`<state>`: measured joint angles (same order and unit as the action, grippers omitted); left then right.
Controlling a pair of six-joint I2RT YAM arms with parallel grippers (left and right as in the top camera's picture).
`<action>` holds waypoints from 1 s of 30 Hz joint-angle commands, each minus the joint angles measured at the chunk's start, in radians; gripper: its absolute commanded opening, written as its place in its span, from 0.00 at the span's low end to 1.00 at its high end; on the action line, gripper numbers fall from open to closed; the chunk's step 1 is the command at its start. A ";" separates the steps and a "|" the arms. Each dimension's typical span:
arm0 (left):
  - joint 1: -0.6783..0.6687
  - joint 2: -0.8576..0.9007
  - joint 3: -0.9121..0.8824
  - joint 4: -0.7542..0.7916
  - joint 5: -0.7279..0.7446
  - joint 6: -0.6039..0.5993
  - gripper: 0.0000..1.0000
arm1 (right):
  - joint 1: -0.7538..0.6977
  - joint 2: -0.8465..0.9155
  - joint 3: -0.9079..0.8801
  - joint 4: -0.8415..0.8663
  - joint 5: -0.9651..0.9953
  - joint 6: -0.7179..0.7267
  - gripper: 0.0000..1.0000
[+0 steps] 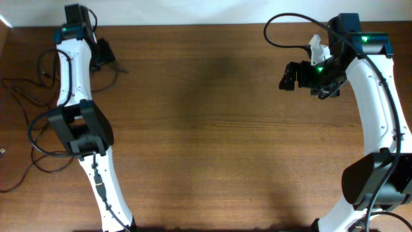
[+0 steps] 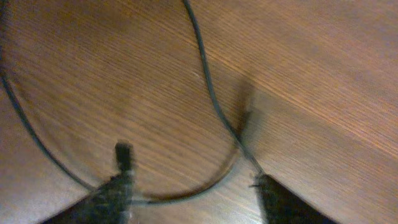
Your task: Untangle cables
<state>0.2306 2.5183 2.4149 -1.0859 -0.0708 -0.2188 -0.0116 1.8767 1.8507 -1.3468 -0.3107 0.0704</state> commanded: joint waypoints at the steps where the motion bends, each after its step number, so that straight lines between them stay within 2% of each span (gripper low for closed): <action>1: 0.030 0.006 -0.076 0.046 -0.005 -0.016 1.00 | -0.001 -0.018 0.000 0.000 0.009 -0.011 0.99; 8: 0.031 -0.103 -0.040 0.037 0.003 -0.015 0.99 | -0.001 -0.018 0.000 0.000 0.009 -0.011 0.99; 11: 0.000 -0.286 -0.031 0.035 0.003 -0.012 0.99 | -0.001 -0.018 0.000 0.002 0.009 -0.011 0.99; 12: -0.009 -0.329 -0.031 0.029 0.003 -0.011 0.99 | -0.001 -0.018 0.000 0.003 0.009 -0.011 0.96; 15: -0.065 -0.508 -0.031 -0.077 0.002 0.068 0.99 | -0.001 -0.018 0.000 0.006 0.009 -0.011 0.95; 20: -0.110 -0.680 -0.031 -0.160 0.003 0.078 0.99 | -0.001 -0.024 0.000 -0.003 0.009 -0.011 0.94; 25: -0.110 -0.776 -0.031 -0.222 0.108 0.078 0.99 | -0.001 -0.114 0.000 -0.027 0.008 -0.011 0.94; 30: -0.110 -0.780 -0.031 -0.344 0.112 0.078 0.99 | -0.001 -0.314 0.000 -0.076 0.009 -0.011 0.94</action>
<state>0.1162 1.7508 2.3844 -1.3838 0.0193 -0.1532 -0.0116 1.6791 1.8492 -1.4014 -0.3103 0.0681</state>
